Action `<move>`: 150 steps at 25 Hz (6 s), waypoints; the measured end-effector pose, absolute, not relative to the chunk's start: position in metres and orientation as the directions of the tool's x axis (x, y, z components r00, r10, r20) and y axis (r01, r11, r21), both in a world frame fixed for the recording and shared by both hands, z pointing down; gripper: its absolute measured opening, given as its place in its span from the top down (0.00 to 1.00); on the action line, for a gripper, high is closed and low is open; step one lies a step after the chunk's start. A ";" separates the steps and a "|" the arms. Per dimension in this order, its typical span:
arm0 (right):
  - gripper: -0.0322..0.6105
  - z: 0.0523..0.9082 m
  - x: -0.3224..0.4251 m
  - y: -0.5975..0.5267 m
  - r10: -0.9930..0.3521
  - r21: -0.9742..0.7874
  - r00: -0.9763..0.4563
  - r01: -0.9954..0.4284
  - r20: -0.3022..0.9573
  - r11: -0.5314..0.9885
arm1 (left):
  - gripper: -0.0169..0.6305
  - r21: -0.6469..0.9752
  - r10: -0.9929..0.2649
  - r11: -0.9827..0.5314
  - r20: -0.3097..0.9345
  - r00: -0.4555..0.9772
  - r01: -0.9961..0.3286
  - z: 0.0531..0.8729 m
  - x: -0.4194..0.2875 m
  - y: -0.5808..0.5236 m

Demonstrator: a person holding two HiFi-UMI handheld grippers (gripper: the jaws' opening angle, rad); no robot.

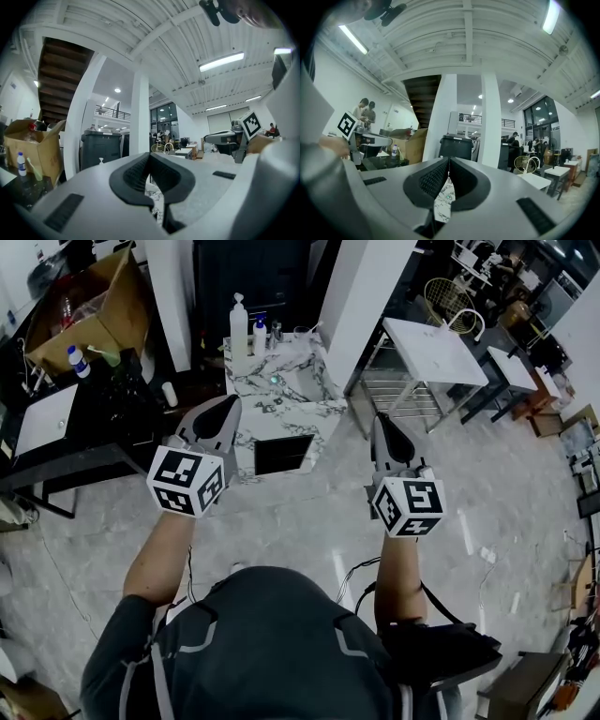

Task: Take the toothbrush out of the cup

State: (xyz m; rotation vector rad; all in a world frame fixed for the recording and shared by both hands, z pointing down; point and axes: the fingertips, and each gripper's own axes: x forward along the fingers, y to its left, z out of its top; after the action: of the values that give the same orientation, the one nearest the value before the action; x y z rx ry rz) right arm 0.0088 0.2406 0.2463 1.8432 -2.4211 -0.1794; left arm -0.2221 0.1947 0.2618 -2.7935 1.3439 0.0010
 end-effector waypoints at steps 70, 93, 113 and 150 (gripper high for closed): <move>0.90 0.291 0.152 -0.138 -0.910 0.093 -0.415 -0.906 -0.003 0.413 | 0.96 -0.069 -0.807 -0.587 0.131 0.576 -0.807 0.313 -0.046 -0.168; 0.90 0.300 0.107 -0.183 -0.989 0.109 -0.129 -0.985 0.067 0.136 | 0.96 -0.053 -0.610 -0.790 0.161 0.776 -0.611 0.359 -0.049 -0.284; 0.90 0.367 0.202 -0.244 -0.941 0.049 -0.273 -0.956 0.201 0.288 | 0.95 -0.035 -0.663 -0.701 0.400 0.633 -0.712 0.484 0.054 -0.374; 0.90 0.485 0.276 -0.300 -0.857 -0.054 -0.411 -0.908 0.311 0.415 | 0.90 -0.248 -0.679 -0.624 0.642 0.357 -0.741 0.632 0.070 -0.483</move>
State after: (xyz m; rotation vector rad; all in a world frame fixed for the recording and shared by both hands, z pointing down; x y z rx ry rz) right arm 0.2758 -0.3002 0.4854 1.5498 -2.4367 0.3151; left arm 0.0697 -0.4827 0.6321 -2.6565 1.3938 -1.1883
